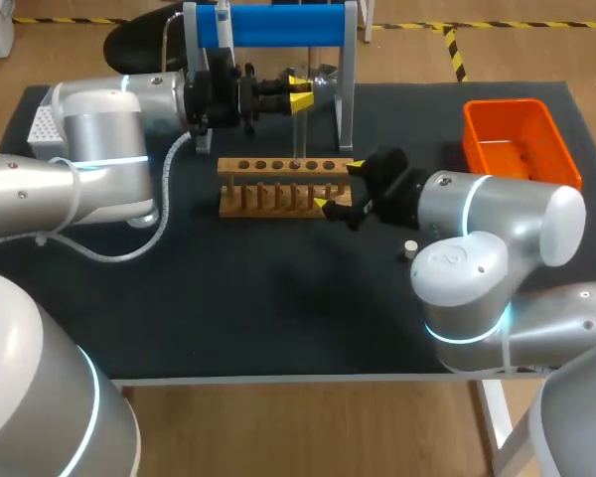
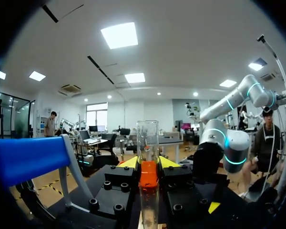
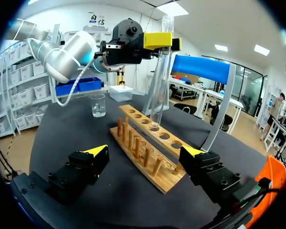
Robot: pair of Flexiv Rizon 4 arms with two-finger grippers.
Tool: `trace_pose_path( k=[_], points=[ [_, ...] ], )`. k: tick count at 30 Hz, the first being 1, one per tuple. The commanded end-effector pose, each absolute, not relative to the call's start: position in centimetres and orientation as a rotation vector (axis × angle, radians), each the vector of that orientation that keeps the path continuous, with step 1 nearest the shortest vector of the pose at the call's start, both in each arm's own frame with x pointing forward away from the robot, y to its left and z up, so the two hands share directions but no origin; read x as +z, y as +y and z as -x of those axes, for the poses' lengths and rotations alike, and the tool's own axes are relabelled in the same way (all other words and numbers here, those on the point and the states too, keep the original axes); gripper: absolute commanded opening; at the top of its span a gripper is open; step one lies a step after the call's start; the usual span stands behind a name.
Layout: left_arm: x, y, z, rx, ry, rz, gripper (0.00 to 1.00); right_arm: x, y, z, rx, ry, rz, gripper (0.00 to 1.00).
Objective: Invert the test tube, pick up the pipette, mount the tip to pipette, aspirate from beaker and dispense into the tube, eject the tip, return the pipette, and cap with the stopper.
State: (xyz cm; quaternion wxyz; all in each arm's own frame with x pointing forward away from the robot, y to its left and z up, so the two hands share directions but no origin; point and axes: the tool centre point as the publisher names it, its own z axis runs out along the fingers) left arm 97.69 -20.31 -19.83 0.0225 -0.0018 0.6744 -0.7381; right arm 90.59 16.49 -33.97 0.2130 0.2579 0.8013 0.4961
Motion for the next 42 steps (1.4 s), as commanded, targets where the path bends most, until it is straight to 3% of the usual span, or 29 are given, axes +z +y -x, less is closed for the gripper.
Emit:
trace_pose_path(
  k=[1,42],
  points=[
    [-20.2,-20.3,-98.1,-2.296,2.087,0.000,0.00,-33.9,16.4,-90.6,1.376,2.227,-0.716,1.00],
    [-21.6,-19.7,-98.5,-2.308,2.074,0.038,0.00,-33.9,16.4,-90.6,1.376,2.227,-0.716,1.00]
  ],
)
